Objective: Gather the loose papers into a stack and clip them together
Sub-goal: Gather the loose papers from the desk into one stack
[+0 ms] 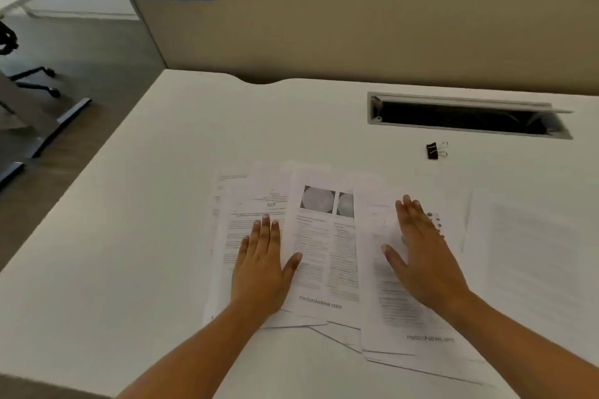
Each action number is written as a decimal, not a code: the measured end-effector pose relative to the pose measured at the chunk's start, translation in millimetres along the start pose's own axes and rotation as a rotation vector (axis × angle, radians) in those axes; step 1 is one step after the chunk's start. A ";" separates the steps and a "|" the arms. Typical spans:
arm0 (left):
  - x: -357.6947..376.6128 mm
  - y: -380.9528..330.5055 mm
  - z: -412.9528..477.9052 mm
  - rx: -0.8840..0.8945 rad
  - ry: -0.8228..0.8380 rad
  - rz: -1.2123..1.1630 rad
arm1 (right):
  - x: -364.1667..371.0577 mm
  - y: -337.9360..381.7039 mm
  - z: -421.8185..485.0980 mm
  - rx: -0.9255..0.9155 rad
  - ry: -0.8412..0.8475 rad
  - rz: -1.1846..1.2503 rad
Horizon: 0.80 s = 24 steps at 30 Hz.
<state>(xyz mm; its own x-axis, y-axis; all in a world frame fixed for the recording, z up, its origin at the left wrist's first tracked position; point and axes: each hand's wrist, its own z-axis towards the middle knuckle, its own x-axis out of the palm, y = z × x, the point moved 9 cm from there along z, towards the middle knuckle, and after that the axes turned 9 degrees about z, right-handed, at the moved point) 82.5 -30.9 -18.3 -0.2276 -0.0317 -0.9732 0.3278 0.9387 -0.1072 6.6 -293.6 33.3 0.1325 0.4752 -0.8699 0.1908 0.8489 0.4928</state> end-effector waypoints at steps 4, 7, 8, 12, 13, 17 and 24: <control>16.5 7.5 -5.6 -0.045 0.050 0.049 | 31.6 -6.7 -22.9 0.013 0.143 -0.051; 12.8 5.5 -4.7 -0.060 0.051 0.037 | 43.4 -14.0 -26.4 0.027 0.167 -0.042; 11.4 4.7 -3.9 -0.064 0.057 0.038 | 45.8 -18.5 -26.3 0.040 0.171 -0.042; -11.8 -2.5 -12.1 -0.129 -0.030 -0.046 | 55.5 -28.2 -32.9 0.047 0.147 -0.071; -18.5 -4.0 -13.3 -0.156 -0.063 -0.105 | 54.6 -28.5 -35.1 0.046 0.123 -0.084; -24.6 -7.8 -4.9 -0.343 -0.002 -0.530 | 54.0 -29.1 -37.9 0.058 0.092 -0.102; -24.5 -3.4 18.4 -0.504 0.079 -0.793 | 55.9 -31.3 -38.6 0.066 0.109 -0.092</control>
<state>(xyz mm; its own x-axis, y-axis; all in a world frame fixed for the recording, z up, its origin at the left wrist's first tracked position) 103.8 -39.6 2.1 -0.2819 -0.7190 -0.6353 -0.3809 0.6916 -0.6137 -29.6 -284.7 -31.6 0.0055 0.4214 -0.9069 0.2610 0.8748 0.4081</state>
